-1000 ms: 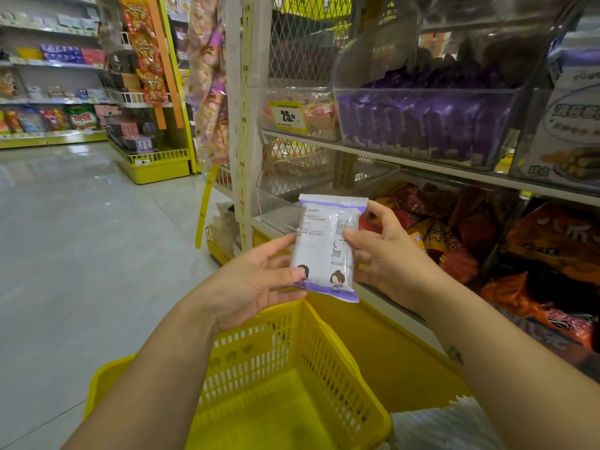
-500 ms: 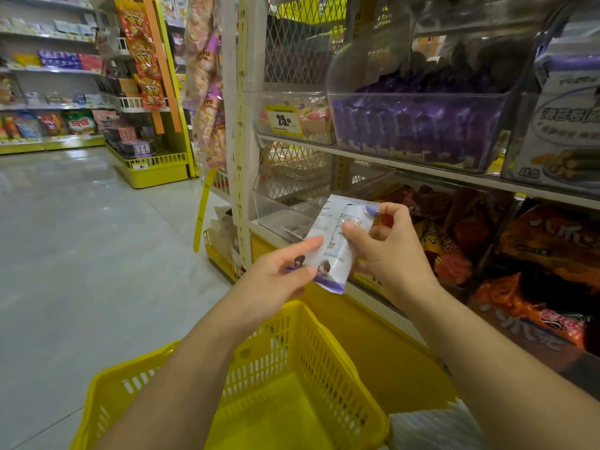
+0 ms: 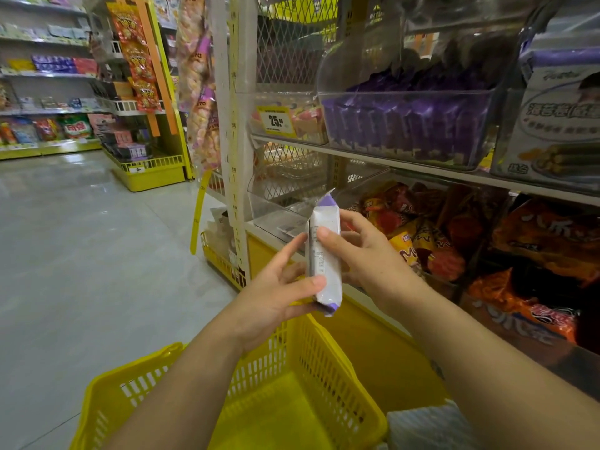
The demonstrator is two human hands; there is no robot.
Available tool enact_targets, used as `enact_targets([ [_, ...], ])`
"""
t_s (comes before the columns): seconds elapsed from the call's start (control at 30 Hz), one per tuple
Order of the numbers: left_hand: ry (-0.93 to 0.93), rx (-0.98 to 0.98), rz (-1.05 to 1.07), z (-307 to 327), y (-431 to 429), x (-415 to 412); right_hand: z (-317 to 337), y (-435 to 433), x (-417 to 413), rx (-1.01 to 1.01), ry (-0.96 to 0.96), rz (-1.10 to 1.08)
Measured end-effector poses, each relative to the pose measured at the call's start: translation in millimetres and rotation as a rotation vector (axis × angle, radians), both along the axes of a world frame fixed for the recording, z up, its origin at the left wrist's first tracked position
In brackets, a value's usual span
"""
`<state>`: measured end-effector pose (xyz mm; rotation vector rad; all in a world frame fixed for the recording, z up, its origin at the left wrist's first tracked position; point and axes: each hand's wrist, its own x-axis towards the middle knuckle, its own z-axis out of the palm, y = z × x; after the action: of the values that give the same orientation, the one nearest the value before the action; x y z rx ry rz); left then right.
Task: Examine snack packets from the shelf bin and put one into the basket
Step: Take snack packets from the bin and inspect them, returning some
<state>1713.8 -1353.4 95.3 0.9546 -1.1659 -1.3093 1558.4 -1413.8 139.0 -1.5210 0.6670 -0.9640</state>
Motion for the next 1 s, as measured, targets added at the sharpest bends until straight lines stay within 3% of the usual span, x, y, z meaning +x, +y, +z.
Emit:
enact_targets([
  [0.43, -0.276, -0.056, 0.384, 15, -4, 2, 2, 8, -3, -0.020, 0.036, 0.148],
  [0.7, -0.476, -0.080, 0.422, 33, -1, 11, 5, 17, -2, -0.065, 0.089, 0.214],
  [1.0, -0.318, -0.067, 0.261, 26, 0, 4, 3, 13, 0, 0.116, -0.021, 0.189],
])
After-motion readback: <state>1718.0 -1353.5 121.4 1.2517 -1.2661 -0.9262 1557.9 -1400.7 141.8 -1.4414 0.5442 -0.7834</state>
